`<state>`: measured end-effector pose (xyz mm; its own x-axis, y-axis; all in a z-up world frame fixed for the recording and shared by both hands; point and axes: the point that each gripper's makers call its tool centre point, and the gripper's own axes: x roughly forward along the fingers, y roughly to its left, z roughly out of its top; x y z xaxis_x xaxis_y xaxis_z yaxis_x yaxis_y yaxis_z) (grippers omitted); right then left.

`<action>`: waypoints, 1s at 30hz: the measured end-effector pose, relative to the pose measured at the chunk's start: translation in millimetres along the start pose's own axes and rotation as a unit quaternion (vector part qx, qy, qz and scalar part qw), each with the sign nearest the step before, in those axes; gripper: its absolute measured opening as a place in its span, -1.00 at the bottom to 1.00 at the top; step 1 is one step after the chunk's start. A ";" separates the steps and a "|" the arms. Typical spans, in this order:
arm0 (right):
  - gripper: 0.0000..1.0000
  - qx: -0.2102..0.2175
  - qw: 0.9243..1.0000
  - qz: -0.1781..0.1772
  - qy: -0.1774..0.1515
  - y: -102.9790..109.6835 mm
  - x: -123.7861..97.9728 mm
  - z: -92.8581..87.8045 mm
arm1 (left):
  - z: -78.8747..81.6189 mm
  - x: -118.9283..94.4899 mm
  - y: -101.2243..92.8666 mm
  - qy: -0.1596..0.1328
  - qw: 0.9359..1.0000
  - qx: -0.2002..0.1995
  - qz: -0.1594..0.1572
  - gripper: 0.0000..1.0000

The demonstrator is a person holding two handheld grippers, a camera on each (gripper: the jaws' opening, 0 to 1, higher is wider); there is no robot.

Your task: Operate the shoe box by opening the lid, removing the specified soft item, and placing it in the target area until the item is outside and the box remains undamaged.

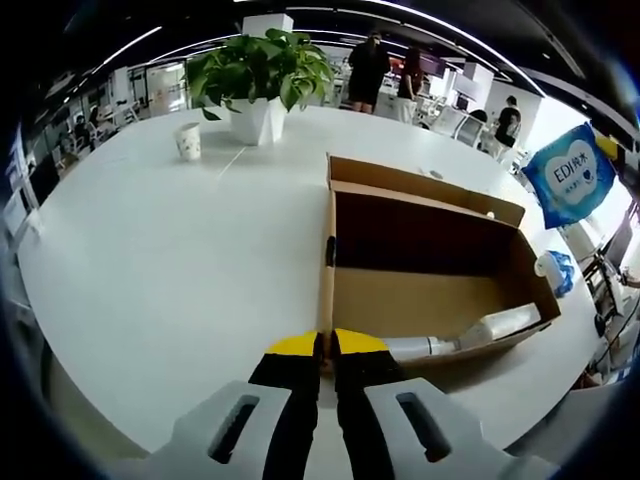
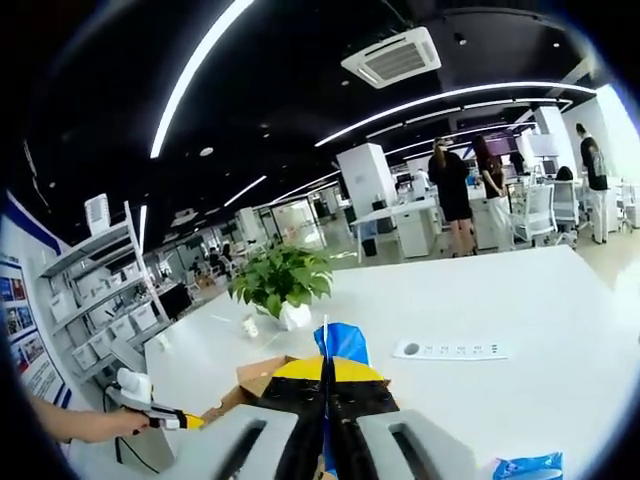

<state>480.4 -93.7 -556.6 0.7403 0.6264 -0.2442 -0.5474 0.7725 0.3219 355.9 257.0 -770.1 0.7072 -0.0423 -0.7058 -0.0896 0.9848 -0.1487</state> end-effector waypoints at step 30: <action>-1.00 0.036 0.998 -0.046 0.019 -31.5 4.2 -38.4 | 0.7 -0.5 8.9 -0.008 1.000 -0.019 0.005 -0.97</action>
<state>485.8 -111.4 -602.9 0.7708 0.5569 -0.3094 -0.4467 0.8188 0.3606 355.2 265.9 -770.6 0.7178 -0.0288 -0.6957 -0.1229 0.9782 -0.1672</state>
